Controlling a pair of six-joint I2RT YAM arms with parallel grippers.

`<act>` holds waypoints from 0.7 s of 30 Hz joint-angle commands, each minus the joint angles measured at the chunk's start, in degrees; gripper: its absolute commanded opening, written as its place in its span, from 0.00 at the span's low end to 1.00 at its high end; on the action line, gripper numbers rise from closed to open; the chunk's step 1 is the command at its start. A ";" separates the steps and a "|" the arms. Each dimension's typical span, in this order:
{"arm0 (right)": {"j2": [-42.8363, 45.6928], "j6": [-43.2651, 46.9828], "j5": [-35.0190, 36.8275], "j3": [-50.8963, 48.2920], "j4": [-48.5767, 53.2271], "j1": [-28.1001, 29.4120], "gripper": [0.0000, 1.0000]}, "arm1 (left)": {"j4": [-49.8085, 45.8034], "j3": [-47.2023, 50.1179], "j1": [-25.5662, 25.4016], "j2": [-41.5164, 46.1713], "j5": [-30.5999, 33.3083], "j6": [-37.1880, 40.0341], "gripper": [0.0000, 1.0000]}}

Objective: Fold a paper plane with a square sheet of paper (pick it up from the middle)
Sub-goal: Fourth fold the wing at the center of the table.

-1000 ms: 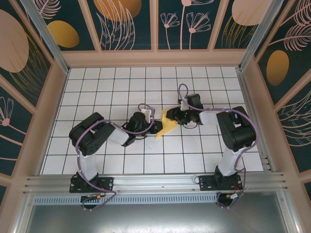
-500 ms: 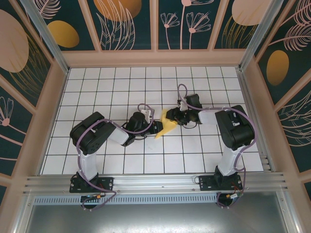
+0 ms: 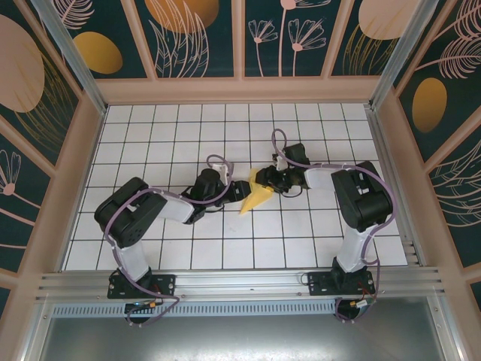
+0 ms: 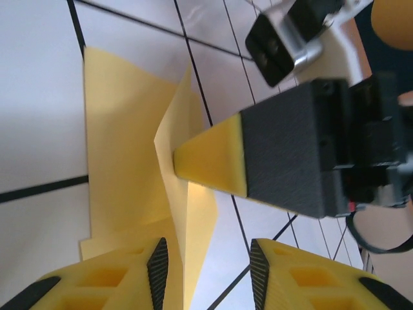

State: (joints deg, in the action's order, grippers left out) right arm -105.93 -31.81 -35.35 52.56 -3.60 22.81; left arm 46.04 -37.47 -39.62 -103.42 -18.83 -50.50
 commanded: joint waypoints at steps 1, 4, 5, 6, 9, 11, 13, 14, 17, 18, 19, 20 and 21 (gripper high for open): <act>-3.30 1.94 5.17 0.51 4.02 0.85 0.47 | -1.92 0.84 0.43 2.21 2.24 -0.13 0.42; -3.77 1.89 6.54 1.12 5.22 1.27 0.47 | -1.03 0.64 0.48 2.43 0.40 0.04 0.41; -3.97 1.76 7.08 1.46 5.84 1.41 0.47 | -0.19 0.80 0.42 2.45 -0.22 0.02 0.40; -4.34 1.67 7.82 1.87 6.54 1.58 0.47 | 0.67 0.86 0.50 2.47 -1.12 0.13 0.39; -5.18 1.49 9.60 2.71 8.31 2.10 0.48 | 1.86 0.50 0.25 2.10 -3.49 0.44 0.37; -5.68 1.25 10.44 3.29 9.13 2.37 0.49 | 1.37 -0.03 0.08 1.85 -4.23 0.90 0.36; -6.18 1.27 11.15 3.67 9.74 2.58 0.49 | 0.50 -0.55 -0.15 1.55 -4.48 1.46 0.36; -6.39 1.18 11.42 3.93 10.05 2.68 0.49 | 0.45 -0.69 -0.26 1.51 -4.75 1.64 0.35; -6.70 1.06 12.12 4.30 10.78 2.93 0.51 | -0.82 -1.99 -0.54 0.87 -5.90 2.53 0.34; -6.80 1.05 12.27 4.43 11.01 2.97 0.52 | -1.57 -2.42 -0.59 0.47 -6.08 2.76 0.33; -6.76 1.05 12.39 4.40 11.07 3.03 0.52 | -2.20 -2.80 -0.72 0.03 -6.11 2.88 0.33; -6.87 1.05 12.44 4.43 11.15 3.05 0.52 | -2.93 -3.29 -0.73 -0.52 -6.19 2.87 0.32; -6.85 1.05 12.46 4.40 11.17 3.01 0.52 | -3.85 -3.78 -0.72 -1.21 -6.21 3.02 0.31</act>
State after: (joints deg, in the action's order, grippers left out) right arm -107.81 -31.86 -29.80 58.37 3.99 25.30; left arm 44.58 -39.18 -40.07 -102.76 -23.62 -49.23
